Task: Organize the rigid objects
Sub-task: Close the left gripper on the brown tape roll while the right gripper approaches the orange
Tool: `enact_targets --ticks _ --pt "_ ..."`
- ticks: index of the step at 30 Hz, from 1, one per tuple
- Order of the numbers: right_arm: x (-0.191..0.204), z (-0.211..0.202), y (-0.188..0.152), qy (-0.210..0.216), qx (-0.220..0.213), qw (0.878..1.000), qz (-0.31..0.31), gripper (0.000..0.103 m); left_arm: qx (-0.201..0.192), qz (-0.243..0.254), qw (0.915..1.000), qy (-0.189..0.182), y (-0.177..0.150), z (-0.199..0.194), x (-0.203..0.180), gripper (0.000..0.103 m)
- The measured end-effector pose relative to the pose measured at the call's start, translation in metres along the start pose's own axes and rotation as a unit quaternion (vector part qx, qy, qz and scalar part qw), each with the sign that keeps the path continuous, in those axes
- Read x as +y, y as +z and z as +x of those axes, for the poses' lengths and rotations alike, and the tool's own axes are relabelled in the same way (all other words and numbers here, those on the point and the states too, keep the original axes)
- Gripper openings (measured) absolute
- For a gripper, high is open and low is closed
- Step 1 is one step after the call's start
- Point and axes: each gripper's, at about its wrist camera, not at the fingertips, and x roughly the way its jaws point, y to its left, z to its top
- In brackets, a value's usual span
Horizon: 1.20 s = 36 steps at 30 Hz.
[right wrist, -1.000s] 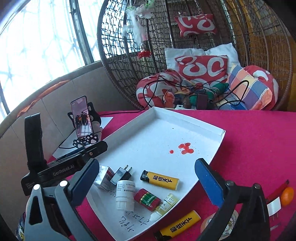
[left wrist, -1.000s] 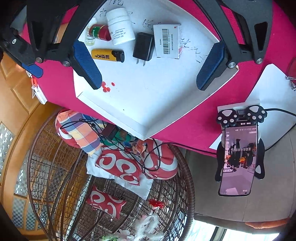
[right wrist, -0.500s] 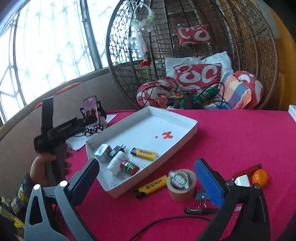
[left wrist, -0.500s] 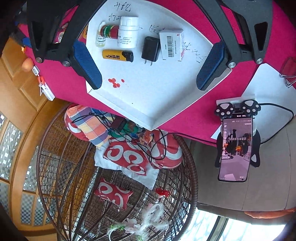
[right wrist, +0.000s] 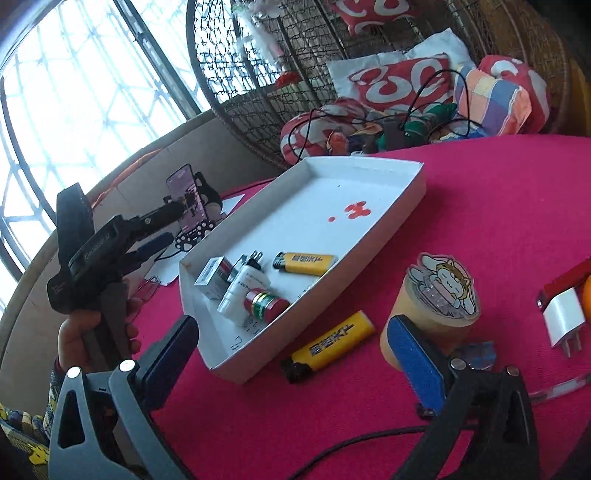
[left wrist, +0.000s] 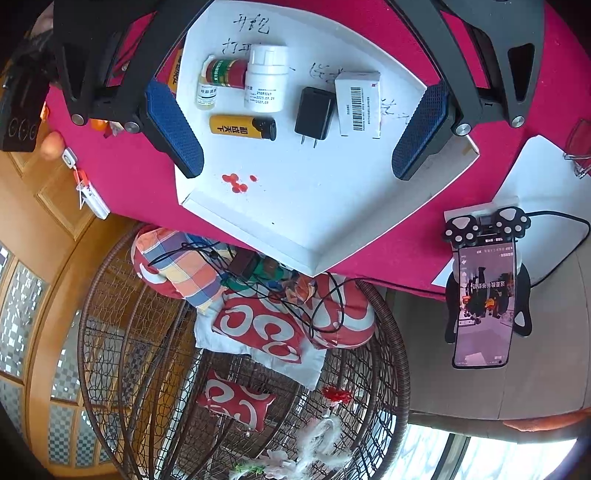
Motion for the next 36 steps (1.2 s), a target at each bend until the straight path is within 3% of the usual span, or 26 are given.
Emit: enact_targets --ticks 7,11,14,17,23,24,26,27,30,32,34,35,36 --pt "-0.039 -0.009 0.002 -0.011 -0.008 0.998 0.064 0.102 0.02 0.033 0.9992 -0.013 -0.006 0.012 -0.028 0.103" --pt "-0.042 -0.042 0.004 -0.011 -0.053 0.996 0.068 0.102 0.033 0.099 0.9922 -0.068 -0.004 0.029 -0.072 0.103" --pt "-0.046 -0.081 0.006 -0.048 -0.107 0.991 0.059 0.102 0.053 0.196 0.9719 -0.119 -0.007 0.049 -0.125 0.103" --pt "-0.056 -0.113 0.007 -0.092 -0.146 0.983 0.056 0.102 0.111 0.287 0.9382 -0.159 -0.02 0.08 -0.178 0.103" --pt "-0.082 -0.146 -0.004 -0.113 -0.175 0.975 0.083 0.102 0.157 0.423 0.8831 -0.128 -0.051 0.133 -0.242 0.103" --pt "-0.086 -0.15 -0.006 -0.113 -0.178 0.973 0.089 0.102 0.172 0.432 0.8767 -0.125 -0.054 0.141 -0.247 0.1" --pt "-0.095 -0.153 -0.009 -0.11 -0.181 0.972 0.1 0.102 0.202 0.436 0.8687 -0.121 -0.059 0.153 -0.248 0.076" --pt "-0.099 -0.154 -0.01 -0.113 -0.181 0.972 0.102 0.102 0.215 0.432 0.8675 -0.12 -0.061 0.157 -0.248 0.054" --pt "-0.107 -0.15 -0.008 -0.149 -0.164 0.971 0.087 0.102 0.228 0.421 0.8705 -0.112 -0.065 0.159 -0.243 0.053" --pt "-0.112 -0.136 -0.004 -0.179 -0.126 0.973 0.069 0.099 0.225 0.41 0.8766 -0.112 -0.065 0.154 -0.24 0.053" --pt "-0.12 -0.116 -0.003 -0.209 -0.079 0.973 0.053 0.072 0.217 0.395 0.8856 -0.114 -0.064 0.148 -0.238 0.053" --pt "-0.124 -0.104 -0.002 -0.221 -0.054 0.973 0.048 0.053 0.214 0.383 0.891 -0.117 -0.063 0.144 -0.235 0.053" --pt "-0.128 -0.093 -0.002 -0.234 -0.036 0.971 0.044 0.051 0.211 0.372 0.8961 -0.121 -0.062 0.14 -0.232 0.053"
